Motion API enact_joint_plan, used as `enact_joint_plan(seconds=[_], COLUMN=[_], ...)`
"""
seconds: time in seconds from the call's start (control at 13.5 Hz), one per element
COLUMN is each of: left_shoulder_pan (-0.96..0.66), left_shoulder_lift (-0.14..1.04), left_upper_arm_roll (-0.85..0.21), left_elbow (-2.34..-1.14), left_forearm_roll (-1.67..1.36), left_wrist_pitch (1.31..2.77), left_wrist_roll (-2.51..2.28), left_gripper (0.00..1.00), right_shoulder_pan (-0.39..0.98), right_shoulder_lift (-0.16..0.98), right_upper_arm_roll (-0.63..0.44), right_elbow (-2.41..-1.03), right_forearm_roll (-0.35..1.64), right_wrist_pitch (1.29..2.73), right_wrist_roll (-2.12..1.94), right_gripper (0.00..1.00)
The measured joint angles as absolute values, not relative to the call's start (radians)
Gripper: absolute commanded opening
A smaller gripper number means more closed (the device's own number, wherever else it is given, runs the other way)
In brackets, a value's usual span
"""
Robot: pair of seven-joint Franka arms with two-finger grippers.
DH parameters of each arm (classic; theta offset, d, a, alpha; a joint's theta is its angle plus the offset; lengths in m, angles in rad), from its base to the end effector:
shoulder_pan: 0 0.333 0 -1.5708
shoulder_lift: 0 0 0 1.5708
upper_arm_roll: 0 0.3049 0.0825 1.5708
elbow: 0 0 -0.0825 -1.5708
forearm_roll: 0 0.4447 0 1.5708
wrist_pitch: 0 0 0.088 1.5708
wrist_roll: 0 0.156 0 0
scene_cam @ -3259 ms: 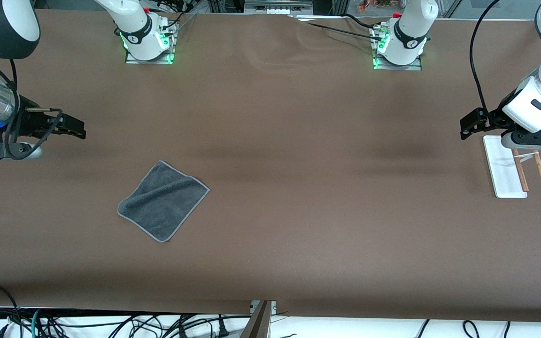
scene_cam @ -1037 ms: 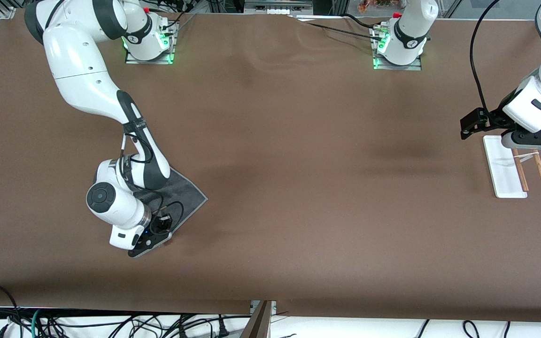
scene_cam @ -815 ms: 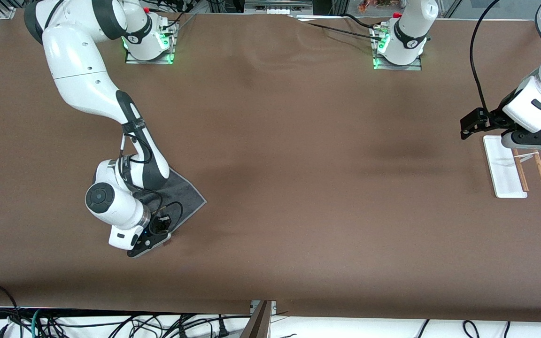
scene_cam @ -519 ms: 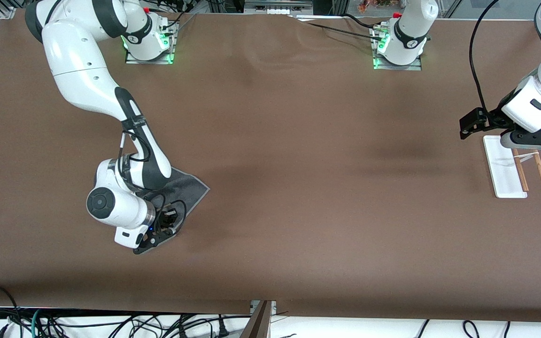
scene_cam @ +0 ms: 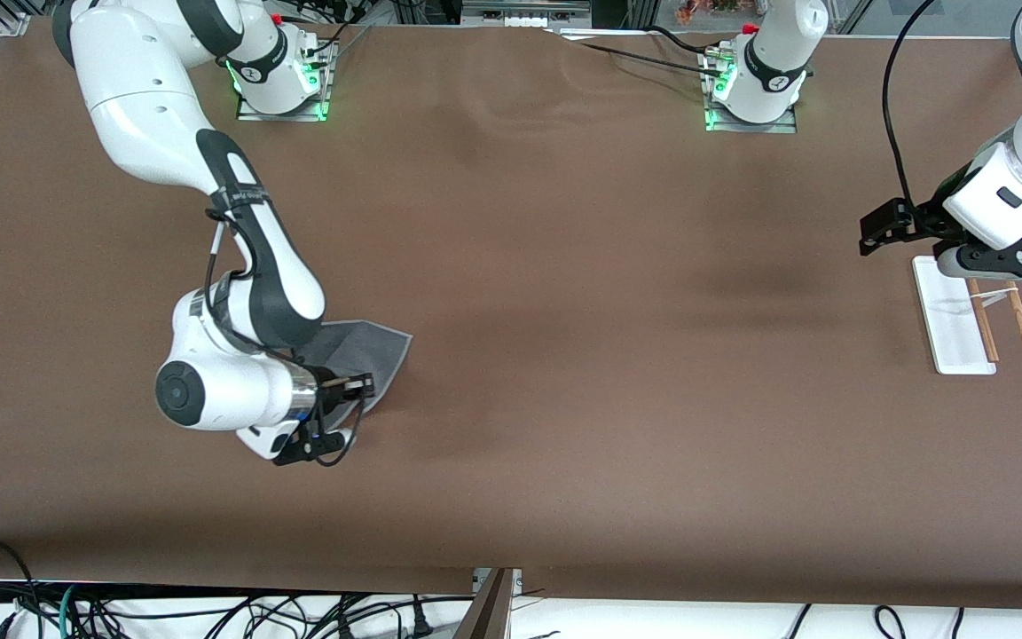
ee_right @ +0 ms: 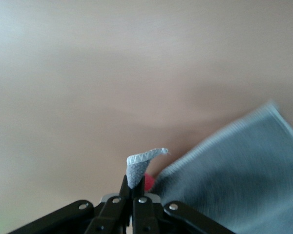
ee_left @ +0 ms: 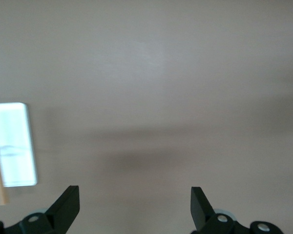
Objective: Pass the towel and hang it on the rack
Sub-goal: 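Pinch the towel corner with the right gripper and lift it, then carry the towel toward the left gripper while the left gripper reaches it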
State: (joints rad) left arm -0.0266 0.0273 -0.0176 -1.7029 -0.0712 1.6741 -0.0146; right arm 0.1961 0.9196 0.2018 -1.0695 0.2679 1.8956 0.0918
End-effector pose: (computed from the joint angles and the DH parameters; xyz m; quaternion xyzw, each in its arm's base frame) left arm 0.6211 -0.0378 0.4861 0.9989 -0.0101 -0.0291 0.0347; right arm 0.7509 0.3045 0.2021 -0.9758 -0.0669 0.0857 0.1900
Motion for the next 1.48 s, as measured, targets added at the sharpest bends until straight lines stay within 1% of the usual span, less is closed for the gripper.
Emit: enact_joint_plan(seconds=[0.44, 0.59, 0.74, 0.96, 1.19, 1.48], left_shoulder_pan=[-0.014, -0.031, -0.055, -0.077, -0.090, -0.093], left_shoulder_lift=[0.074, 0.091, 0.115, 0.163, 0.203, 0.291], left_upper_arm_roll=[-0.019, -0.033, -0.045, -0.047, -0.047, -0.048], left_elbow=[-1.703, -1.702, -1.699, -1.675, -1.666, -1.665], left_forearm_roll=[-0.180, -0.240, -0.266, -0.353, -0.449, -0.634], left_wrist_pitch=[1.653, 1.653, 1.656, 1.677, 1.711, 1.718], left_wrist_roll=[-0.010, 0.020, 0.114, 0.230, 0.364, 0.639], left_gripper=[1.00, 1.00, 1.00, 1.00, 1.00, 1.00], right_shoulder_pan=[0.198, 0.196, 0.195, 0.201, 0.226, 0.304], right_shoulder_lift=[0.914, 0.905, 0.898, 0.897, 0.897, 0.899], right_upper_arm_roll=[0.423, 0.490, 0.572, 0.690, 0.733, 0.737], right_elbow=[-0.998, -0.985, -0.982, -0.981, -0.982, -0.983], right_forearm_roll=[0.391, 0.399, 0.403, 0.404, 0.404, 0.404], right_wrist_pitch=[1.905, 1.937, 2.002, 2.178, 2.291, 2.434], right_wrist_roll=[0.591, 0.732, 0.870, 1.070, 1.226, 1.349], right_gripper=[0.00, 0.00, 0.00, 0.00, 0.00, 0.00])
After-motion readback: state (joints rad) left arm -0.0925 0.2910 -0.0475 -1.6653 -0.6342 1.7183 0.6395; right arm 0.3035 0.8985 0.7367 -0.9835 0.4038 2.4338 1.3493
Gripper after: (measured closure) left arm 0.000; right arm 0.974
